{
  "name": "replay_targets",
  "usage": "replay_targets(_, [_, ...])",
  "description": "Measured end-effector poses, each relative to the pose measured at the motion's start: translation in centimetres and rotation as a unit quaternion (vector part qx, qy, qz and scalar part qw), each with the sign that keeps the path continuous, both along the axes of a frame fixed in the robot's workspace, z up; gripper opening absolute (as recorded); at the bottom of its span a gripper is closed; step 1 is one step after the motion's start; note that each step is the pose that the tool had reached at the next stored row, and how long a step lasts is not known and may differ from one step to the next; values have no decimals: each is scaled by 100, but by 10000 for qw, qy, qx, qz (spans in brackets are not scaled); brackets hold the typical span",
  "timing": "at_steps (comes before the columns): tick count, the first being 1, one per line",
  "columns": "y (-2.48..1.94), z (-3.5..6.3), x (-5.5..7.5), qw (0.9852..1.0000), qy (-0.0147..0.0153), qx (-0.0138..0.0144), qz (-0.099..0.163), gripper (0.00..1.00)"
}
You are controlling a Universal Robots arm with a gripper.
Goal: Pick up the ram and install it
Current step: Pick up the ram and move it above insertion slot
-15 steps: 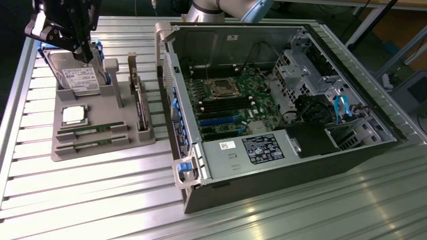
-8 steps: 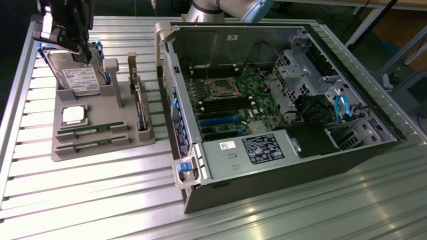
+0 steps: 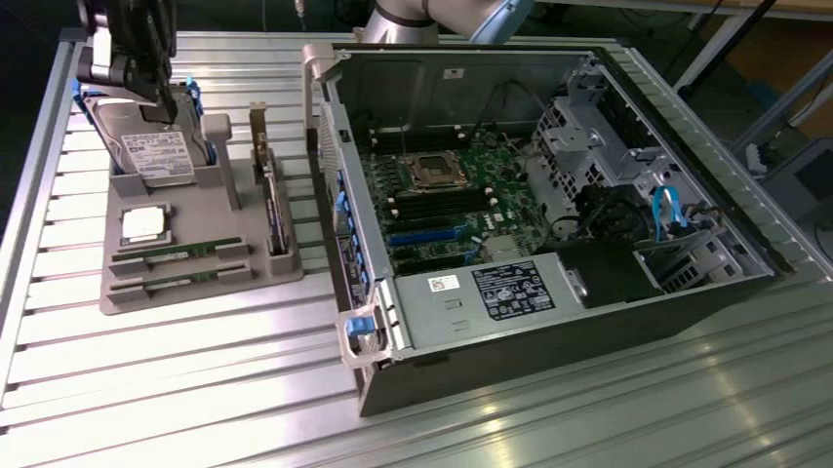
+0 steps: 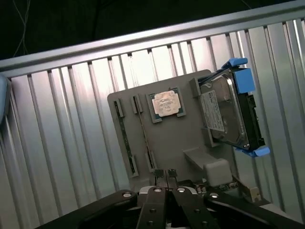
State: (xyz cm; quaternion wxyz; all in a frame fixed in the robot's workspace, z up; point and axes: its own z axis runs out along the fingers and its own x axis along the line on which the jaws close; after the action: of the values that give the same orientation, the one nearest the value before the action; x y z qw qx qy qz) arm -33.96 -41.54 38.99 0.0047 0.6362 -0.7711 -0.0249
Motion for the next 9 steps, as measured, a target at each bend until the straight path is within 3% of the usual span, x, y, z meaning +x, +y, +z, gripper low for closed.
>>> replay_targets(9, [0, 0, 0, 9983, 0, 0, 590, 10])
